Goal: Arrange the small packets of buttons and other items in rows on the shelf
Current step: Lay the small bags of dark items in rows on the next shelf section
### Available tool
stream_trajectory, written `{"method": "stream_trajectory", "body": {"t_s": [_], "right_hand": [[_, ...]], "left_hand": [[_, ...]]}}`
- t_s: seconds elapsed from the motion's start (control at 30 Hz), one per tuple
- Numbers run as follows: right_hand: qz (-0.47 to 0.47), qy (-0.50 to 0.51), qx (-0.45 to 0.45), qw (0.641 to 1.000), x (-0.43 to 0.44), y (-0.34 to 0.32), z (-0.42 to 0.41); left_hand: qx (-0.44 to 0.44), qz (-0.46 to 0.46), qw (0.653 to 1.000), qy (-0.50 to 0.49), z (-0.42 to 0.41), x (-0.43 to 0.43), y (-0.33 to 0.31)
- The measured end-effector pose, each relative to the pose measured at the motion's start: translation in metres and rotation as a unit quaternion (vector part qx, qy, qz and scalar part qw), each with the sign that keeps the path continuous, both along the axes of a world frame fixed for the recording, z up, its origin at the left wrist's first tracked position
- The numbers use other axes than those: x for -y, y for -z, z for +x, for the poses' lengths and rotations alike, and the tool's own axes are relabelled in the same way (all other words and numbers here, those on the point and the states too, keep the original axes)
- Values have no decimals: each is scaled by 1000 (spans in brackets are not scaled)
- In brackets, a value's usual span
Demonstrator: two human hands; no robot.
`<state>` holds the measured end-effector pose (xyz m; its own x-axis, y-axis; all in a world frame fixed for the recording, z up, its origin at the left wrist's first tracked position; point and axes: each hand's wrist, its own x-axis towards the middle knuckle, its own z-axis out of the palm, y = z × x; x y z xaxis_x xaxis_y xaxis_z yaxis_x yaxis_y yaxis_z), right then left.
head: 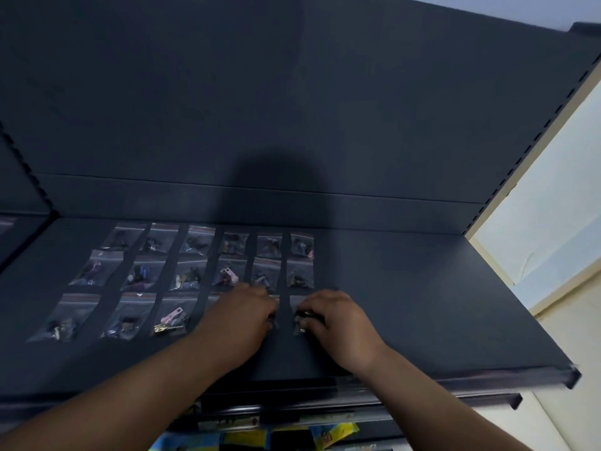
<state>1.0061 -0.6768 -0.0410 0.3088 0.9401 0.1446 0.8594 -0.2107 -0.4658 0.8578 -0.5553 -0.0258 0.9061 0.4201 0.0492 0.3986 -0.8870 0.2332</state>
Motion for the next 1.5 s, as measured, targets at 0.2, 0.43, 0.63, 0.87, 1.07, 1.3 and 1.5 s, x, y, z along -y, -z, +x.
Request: {"method": "stream_trajectory", "body": {"t_s": [0.2, 0.43, 0.63, 0.87, 1.07, 1.3, 1.5], "right_hand": [[-24, -10, 7, 1000, -9, 5, 3], [-28, -8, 16, 999, -14, 5, 7], [-23, -7, 83, 996, -26, -10, 19], [-137, -58, 83, 985, -37, 0, 22], [-113, -59, 72, 989, -38, -5, 21], [-41, -33, 53, 997, -17, -9, 19], [-55, -42, 47, 996, -13, -4, 9]], "left_hand": [[9, 4, 1000, 8, 1, -2, 4], [11, -7, 1000, 13, 4, -8, 4], [-21, 6, 1000, -3, 15, -19, -8], [-114, 6, 993, -15, 22, -20, -2], [-79, -3, 997, -20, 23, -22, -3], [33, 13, 999, -25, 1, -16, -7], [13, -1, 999, -38, -9, -7, 6]]}}
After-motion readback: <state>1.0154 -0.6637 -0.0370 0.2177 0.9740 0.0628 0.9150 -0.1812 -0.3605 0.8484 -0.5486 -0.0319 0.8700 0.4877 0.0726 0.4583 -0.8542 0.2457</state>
